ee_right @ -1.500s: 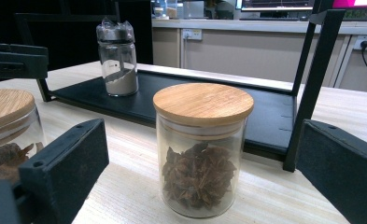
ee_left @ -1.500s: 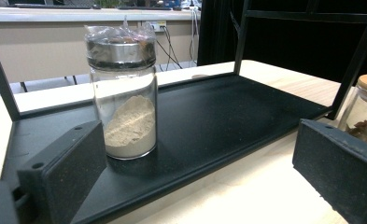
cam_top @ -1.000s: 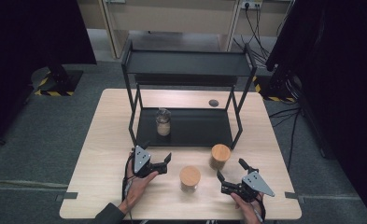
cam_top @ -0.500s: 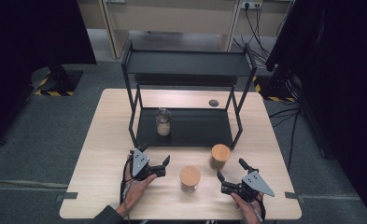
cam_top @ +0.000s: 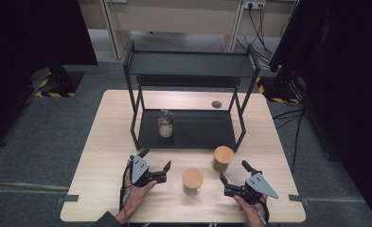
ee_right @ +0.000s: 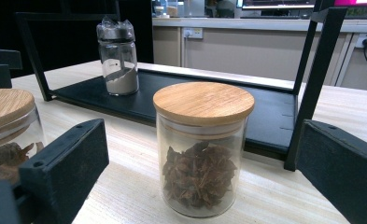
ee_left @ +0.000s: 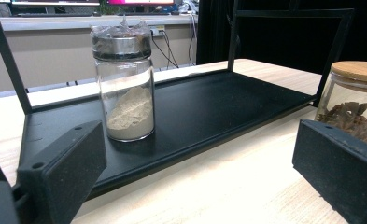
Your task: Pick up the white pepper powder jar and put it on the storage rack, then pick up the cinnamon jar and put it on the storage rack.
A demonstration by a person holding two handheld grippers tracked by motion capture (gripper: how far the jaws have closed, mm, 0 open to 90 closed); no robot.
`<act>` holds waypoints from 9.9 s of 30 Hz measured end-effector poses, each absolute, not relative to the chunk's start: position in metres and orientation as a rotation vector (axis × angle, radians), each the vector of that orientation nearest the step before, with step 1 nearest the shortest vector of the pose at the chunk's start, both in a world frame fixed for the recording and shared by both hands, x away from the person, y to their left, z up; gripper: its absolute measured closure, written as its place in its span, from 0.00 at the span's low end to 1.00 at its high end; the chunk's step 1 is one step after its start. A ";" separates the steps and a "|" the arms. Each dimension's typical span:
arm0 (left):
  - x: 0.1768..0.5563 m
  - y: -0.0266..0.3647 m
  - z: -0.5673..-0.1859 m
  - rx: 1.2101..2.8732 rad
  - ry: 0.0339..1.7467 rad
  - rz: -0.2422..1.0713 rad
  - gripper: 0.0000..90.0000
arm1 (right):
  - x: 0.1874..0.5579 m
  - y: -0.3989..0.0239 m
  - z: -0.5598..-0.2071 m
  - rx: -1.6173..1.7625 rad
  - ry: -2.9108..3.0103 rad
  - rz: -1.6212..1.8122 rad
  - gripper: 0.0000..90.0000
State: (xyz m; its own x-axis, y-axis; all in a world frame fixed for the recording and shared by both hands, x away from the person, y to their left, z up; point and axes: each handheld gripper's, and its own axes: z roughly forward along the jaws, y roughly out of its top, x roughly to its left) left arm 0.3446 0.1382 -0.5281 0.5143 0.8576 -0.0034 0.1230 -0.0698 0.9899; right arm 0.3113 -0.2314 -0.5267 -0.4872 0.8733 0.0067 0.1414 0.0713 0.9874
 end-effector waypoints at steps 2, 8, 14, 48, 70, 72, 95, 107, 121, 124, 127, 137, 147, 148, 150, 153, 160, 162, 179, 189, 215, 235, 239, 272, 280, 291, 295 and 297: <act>0.343 0.138 -0.528 1.540 0.872 0.759 0.03 | 0.311 -0.231 -0.527 1.014 1.717 1.469 0.03; 0.339 0.139 -0.529 1.541 0.871 0.758 0.03 | 0.312 -0.232 -0.527 1.017 1.716 1.473 0.03; 0.336 0.140 -0.529 1.546 0.866 0.759 0.03 | 0.312 -0.232 -0.527 1.015 1.716 1.473 0.03; 0.327 0.143 -0.531 1.543 0.860 0.760 0.03 | 0.311 -0.232 -0.527 1.015 1.715 1.471 0.03; 0.325 0.141 -0.531 1.544 0.845 0.775 0.03 | 0.305 -0.228 -0.525 1.006 1.741 1.494 0.03; 0.325 0.142 -0.531 1.543 0.846 0.773 0.03 | 0.304 -0.228 -0.524 1.008 1.742 1.504 0.03; 0.326 0.143 -0.531 1.538 0.849 0.765 0.03 | 0.285 -0.205 -0.522 0.931 1.837 1.591 0.03; 0.325 0.142 -0.531 1.538 0.847 0.769 0.03 | 0.280 -0.193 -0.524 0.880 1.889 1.610 0.04; 0.325 0.142 -0.531 1.540 0.845 0.773 0.03 | 0.276 -0.177 -0.526 0.833 1.950 1.615 0.04; 0.325 0.142 -0.531 1.539 0.845 0.771 0.03 | 0.276 -0.174 -0.527 0.827 1.958 1.618 0.04; 0.325 0.142 -0.531 1.539 0.845 0.772 0.03 | 0.276 -0.172 -0.527 0.822 1.963 1.619 0.04; 0.325 0.142 -0.531 1.541 0.844 0.773 0.03 | 0.278 -0.167 -0.527 0.814 1.969 1.622 0.05; 0.325 0.142 -0.531 1.541 0.842 0.772 0.03 | 0.281 -0.160 -0.526 0.804 1.991 1.614 0.05; 0.325 0.142 -0.531 1.541 0.843 0.772 0.03 | 0.281 -0.159 -0.526 0.805 1.996 1.617 0.05; 0.325 0.142 -0.531 1.541 0.843 0.771 0.03 | 0.282 -0.157 -0.526 0.801 2.001 1.616 0.06; 0.325 0.142 -0.531 1.541 0.842 0.771 0.03 | 0.284 -0.154 -0.525 0.801 2.016 1.612 0.06; 0.325 0.142 -0.531 1.541 0.841 0.770 0.03 | 0.288 -0.149 -0.523 0.807 2.041 1.599 0.09; 0.325 0.142 -0.531 1.542 0.841 0.770 0.03 | 0.289 -0.148 -0.523 0.807 2.049 1.596 0.09; 0.325 0.142 -0.531 1.542 0.841 0.769 0.03 | 0.297 -0.138 -0.523 0.801 2.111 1.568 0.16; 0.325 0.142 -0.531 1.541 0.841 0.768 0.03 | 0.300 -0.135 -0.523 0.812 2.139 1.549 0.22; 0.325 0.142 -0.531 1.542 0.839 0.768 0.03 | 0.306 -0.128 -0.514 0.863 2.142 1.547 0.29; 0.325 0.142 -0.531 1.545 0.835 0.767 0.02 | 0.326 -0.117 -0.503 0.910 2.124 1.540 0.29; 0.325 0.141 -0.531 1.546 0.834 0.767 0.02 | 0.329 -0.115 -0.501 0.912 2.121 1.534 0.29; 0.325 0.142 -0.531 1.543 0.834 0.763 0.02 | 0.364 -0.096 -0.488 0.946 2.126 1.493 0.29; 0.325 0.142 -0.531 1.544 0.834 0.761 0.02 | 0.373 -0.093 -0.485 0.962 2.111 1.476 0.29; 0.325 0.142 -0.531 1.544 0.834 0.760 0.02 | 0.386 -0.088 -0.484 0.999 2.088 1.452 0.29; 0.325 0.142 -0.531 1.544 0.833 0.760 0.02 | 0.391 -0.086 -0.485 1.009 2.083 1.446 0.29; 0.325 0.142 -0.531 1.543 0.833 0.760 0.02 | 0.393 -0.084 -0.484 1.011 2.078 1.441 0.29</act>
